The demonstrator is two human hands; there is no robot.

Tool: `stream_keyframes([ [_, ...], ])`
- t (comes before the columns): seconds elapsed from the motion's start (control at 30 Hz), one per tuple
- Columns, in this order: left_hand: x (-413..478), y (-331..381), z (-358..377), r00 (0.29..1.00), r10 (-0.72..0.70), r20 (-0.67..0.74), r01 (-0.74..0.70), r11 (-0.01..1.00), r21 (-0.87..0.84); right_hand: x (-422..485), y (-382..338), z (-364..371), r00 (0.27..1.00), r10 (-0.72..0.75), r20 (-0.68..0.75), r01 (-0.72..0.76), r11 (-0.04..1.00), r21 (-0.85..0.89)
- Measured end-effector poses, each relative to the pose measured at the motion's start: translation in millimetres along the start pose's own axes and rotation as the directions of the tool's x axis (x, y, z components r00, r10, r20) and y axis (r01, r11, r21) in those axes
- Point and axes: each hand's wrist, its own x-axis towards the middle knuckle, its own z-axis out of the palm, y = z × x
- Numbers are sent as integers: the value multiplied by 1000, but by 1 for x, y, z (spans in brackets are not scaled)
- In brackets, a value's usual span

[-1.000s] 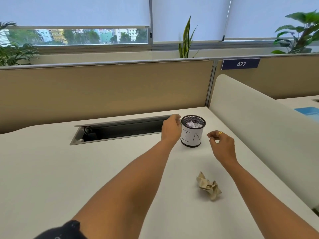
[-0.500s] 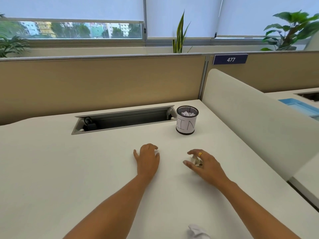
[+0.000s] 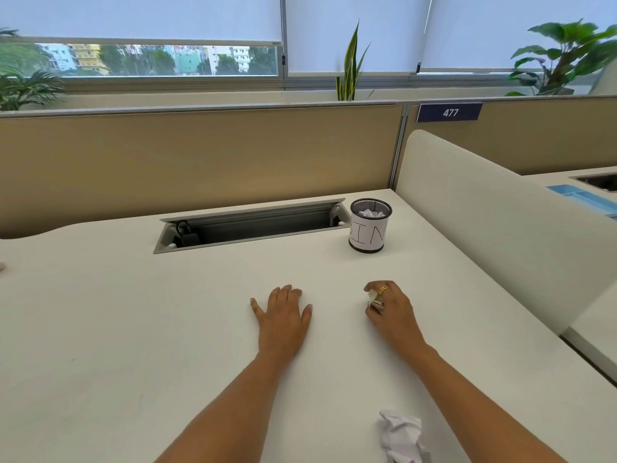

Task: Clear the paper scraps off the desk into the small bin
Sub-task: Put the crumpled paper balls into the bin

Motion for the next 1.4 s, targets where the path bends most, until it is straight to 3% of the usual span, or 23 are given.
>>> stream_keyframes([
  [0.17,0,-1,2,1000,-4,9,4,1000,0,6,-28,5,986,138,-93,-99,936,337],
  [0.27,0,0,1,1000,0,-2,0,1000,1,13,-41,5,964,262,-43,-195,809,554],
  [0.33,0,0,1,1000,1,-6,-1,1000,-2,18,-45,5,953,304,-12,-237,765,598],
  [0.6,0,0,3,1000,0,-12,0,1000,-4,34,-45,9,930,368,28,-325,781,534],
  [0.73,0,0,4,1000,-1,-11,1,1000,10,38,-50,9,903,427,42,-368,720,589],
  [1.03,3,0,3,1000,10,-5,-10,1000,17,45,-56,10,939,344,-4,-290,799,526],
  [1.2,14,-4,-1,999,29,-17,-29,1000,1,56,-55,6,960,276,-33,-240,882,405],
  [1.4,38,-10,-2,1000,21,20,-21,999,-28,84,-56,-9,974,112,-198,-99,992,75],
])
